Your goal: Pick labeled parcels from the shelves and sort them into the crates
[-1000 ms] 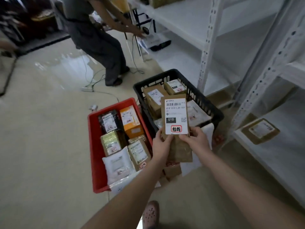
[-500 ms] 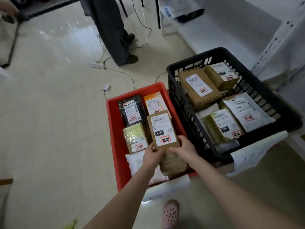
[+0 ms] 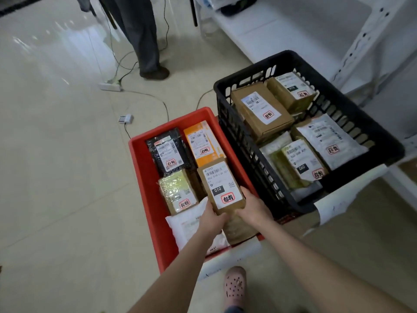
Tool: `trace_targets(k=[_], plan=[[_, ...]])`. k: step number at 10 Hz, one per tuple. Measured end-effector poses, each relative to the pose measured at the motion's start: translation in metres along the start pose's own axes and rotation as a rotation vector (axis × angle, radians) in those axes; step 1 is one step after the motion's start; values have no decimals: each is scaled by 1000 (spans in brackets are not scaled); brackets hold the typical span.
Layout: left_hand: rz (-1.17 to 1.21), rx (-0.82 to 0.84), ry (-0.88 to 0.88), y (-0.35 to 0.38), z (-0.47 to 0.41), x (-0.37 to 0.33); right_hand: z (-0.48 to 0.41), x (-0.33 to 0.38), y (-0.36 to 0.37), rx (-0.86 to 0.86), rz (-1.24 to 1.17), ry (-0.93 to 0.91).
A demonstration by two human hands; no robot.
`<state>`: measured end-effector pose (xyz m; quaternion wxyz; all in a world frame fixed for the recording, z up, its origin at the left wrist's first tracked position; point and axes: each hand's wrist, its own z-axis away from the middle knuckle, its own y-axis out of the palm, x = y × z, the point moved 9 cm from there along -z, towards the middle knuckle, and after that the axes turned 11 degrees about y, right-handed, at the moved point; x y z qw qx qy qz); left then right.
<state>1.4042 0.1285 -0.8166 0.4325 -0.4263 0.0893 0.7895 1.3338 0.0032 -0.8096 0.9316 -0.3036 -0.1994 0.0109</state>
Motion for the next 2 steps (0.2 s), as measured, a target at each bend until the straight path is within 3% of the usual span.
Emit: trace_targets(k=[1,2], plan=[[-114,-5,26,-2,-2,-4,6,-8,-3,-4,-9,32],[-451,-125,168,-17,0,-33,15,-8,-19,-71,39,3]])
